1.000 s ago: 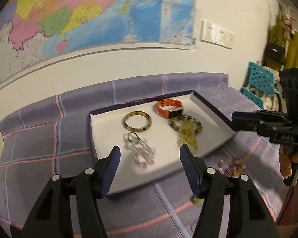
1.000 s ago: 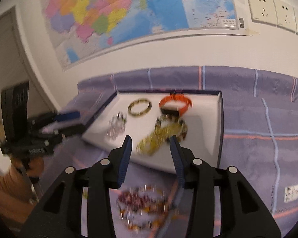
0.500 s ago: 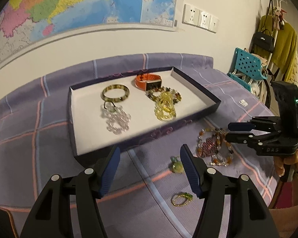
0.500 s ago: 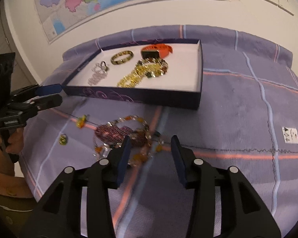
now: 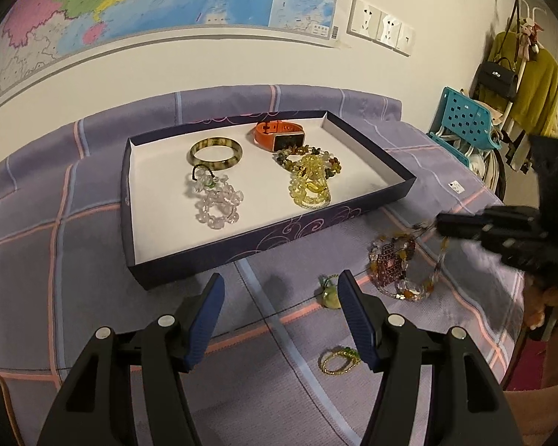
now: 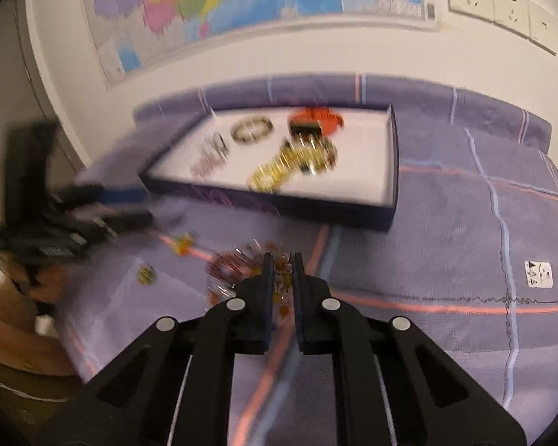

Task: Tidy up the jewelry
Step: 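Return the right gripper to the pile and grasp the amber bead necklace, then grasp the green-bead ring with the left gripper while the right gripper lifts the amber necklace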

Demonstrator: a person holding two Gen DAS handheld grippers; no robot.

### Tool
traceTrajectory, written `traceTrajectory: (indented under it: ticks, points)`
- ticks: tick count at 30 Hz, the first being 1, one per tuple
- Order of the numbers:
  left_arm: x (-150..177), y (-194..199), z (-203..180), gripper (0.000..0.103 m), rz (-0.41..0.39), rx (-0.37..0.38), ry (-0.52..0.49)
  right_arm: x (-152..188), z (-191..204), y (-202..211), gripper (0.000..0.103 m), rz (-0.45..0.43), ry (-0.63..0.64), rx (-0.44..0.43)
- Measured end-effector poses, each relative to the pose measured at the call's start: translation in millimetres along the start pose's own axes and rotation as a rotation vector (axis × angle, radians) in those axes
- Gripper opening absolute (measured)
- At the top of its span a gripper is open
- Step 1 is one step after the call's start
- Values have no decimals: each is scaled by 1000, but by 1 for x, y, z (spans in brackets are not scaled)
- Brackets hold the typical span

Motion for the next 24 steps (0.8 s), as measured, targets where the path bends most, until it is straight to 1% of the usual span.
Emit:
traceTrajectory:
  ticks: [5, 9, 17, 21, 24]
  points:
    - [0, 4, 3, 61, -8, 3, 10, -28, 14, 37, 10, -111, -15, -77]
    - [-1, 9, 8, 61, -20, 3, 17, -45, 22, 60, 10, -172, -17, -112]
    - [2, 19, 16, 61, -33, -11, 16, -72, 27, 98, 10, -277, -4, -118]
    - [4, 22, 15, 61, -36, -6, 7, -75, 26, 104, 10, -289, 3, -114]
    - [7, 22, 12, 61, -35, 1, -3, -70, 23, 97, 10, -268, -10, -113]
Point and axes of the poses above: each gripper's, at about its wrist camera, not at the fingertips, and y roughly against the way its jaws point, z to its left, x to its underside, the point moved 8 cm from there along -y, roughly the way its jaws point, and after that the axes turned 1 degree about -x, right-handed, at the moved point
